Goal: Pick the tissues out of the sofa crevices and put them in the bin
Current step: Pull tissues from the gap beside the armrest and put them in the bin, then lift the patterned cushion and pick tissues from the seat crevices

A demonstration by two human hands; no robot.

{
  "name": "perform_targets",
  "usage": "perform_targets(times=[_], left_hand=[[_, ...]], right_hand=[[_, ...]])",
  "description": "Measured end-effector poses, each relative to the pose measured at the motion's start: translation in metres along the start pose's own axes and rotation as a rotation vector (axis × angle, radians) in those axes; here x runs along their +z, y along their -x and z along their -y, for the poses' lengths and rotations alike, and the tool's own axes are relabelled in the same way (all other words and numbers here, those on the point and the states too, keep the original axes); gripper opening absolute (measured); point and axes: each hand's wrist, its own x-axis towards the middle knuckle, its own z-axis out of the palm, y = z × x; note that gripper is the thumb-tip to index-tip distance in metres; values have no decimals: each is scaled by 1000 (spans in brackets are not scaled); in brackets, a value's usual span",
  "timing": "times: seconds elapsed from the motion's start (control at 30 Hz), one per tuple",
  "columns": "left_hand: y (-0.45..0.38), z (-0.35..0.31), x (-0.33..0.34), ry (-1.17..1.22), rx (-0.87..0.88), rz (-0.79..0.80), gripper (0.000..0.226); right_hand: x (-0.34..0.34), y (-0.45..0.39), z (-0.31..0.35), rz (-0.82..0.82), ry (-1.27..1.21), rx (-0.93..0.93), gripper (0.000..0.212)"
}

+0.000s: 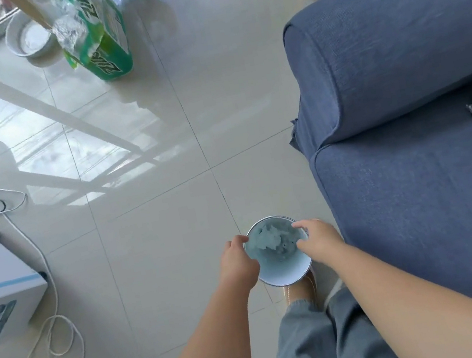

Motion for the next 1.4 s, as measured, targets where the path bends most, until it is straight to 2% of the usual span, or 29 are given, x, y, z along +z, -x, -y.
perform_targets(times=[0.13, 0.17, 0.2, 0.4, 0.67, 0.8, 0.97, 1.07, 1.2, 1.3, 1.37, 1.4], left_hand=[[-6, -1, -2, -17, -8, -7, 51], [6, -44, 4, -62, 76, 17, 51], [6, -55, 6, -83, 106, 13, 49], [13, -141, 26, -105, 303, 40, 43], [32, -293, 89, -359, 574, 111, 48], [44, -350, 115, -386, 643, 138, 48], [46, -418, 143, -352, 729, 124, 50], [42, -449, 156, -337, 730, 136, 52], [28, -499, 177, -421, 725, 179, 59], [19, -531, 191, -386, 692, 195, 74], [12, -548, 200, -271, 636, 194, 99], [7, -556, 203, -187, 584, 209, 115]], right_hand=[[-20, -1, -13, -125, -101, 18, 32], [-62, 20, -37, -228, -186, 76, 30], [-74, 26, -48, -269, -217, 93, 29], [-129, 45, -106, -436, -415, 219, 29], [-208, 80, -210, -697, -757, 382, 27], [-236, 90, -256, -882, -1104, 530, 47], [-277, 96, -307, -1104, -1254, 610, 66], [-298, 100, -329, -1115, -1276, 619, 81], [-322, 94, -352, -1027, -1348, 515, 103], [-343, 88, -356, -951, -1463, 397, 96], [-356, 84, -356, -944, -1499, 372, 85], [-360, 81, -356, -944, -1508, 370, 72]])
